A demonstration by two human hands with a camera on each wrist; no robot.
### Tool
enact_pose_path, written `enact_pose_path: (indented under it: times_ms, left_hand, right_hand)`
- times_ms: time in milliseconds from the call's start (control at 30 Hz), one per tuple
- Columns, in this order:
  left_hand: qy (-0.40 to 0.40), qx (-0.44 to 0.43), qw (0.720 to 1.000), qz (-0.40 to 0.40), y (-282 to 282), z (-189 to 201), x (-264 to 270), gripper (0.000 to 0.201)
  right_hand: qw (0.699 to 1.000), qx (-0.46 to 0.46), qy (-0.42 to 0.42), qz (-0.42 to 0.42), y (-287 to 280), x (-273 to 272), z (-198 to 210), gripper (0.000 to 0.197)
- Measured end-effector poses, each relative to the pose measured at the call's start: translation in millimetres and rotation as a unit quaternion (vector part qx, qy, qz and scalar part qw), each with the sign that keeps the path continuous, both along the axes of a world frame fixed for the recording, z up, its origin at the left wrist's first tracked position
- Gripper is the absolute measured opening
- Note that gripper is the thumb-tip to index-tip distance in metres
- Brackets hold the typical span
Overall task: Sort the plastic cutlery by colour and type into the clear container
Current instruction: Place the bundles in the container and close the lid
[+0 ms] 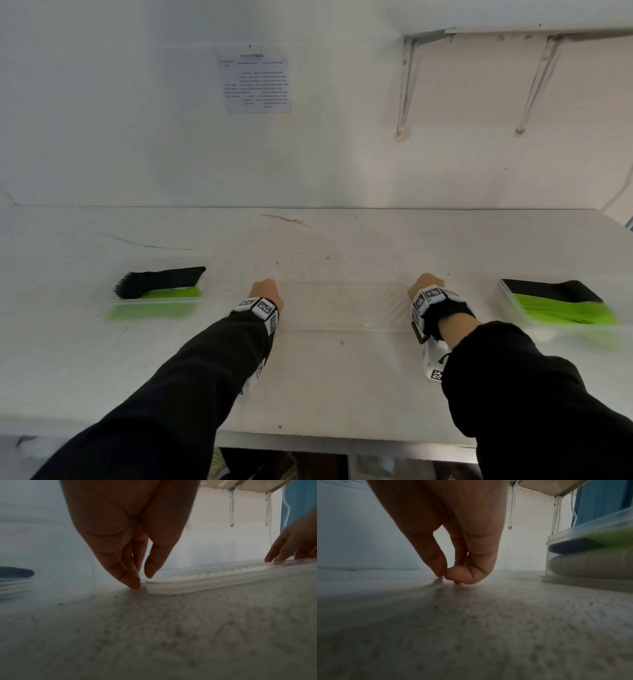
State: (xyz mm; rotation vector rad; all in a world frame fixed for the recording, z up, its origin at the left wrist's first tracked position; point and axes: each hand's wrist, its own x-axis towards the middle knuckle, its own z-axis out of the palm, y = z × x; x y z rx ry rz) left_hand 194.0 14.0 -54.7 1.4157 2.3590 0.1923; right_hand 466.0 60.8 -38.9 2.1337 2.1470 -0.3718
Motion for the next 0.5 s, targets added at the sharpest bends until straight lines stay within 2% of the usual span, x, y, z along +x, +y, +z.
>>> enact_pose_path:
  times_ms: [167, 233, 300, 333, 400, 500]
  left_hand:
    - [-0.012, 0.022, 0.999, 0.02, 0, 0, 2, 0.034]
    - [-0.035, 0.043, 0.998, 0.042, 0, 1, 3, 0.039]
    - [-0.07, 0.079, 0.992, 0.064, 2, 3, 5, 0.042]
    - [-0.088, 0.103, 0.988, 0.074, 2, 5, 6, 0.042]
    - [-0.123, 0.153, 0.977, 0.085, 3, 12, 8, 0.044]
    - [-0.173, 0.245, 0.95, 0.088, 6, 29, 7, 0.048]
  right_hand:
    - [1.0, -0.002, 0.011, 0.017, 0, -2, 2, 0.026]
    - [1.0, -0.009, 0.003, 0.023, 0, -3, 5, 0.028]
    - [0.998, -0.015, -0.041, 0.046, 5, -3, 11, 0.019]
    - [0.999, -0.006, -0.032, 0.036, 10, -3, 15, 0.016]
    - [0.996, 0.029, 0.067, -0.049, 26, -2, 22, 0.025]
    - [0.961, 0.099, 0.213, -0.144, 41, -6, 38, 0.037]
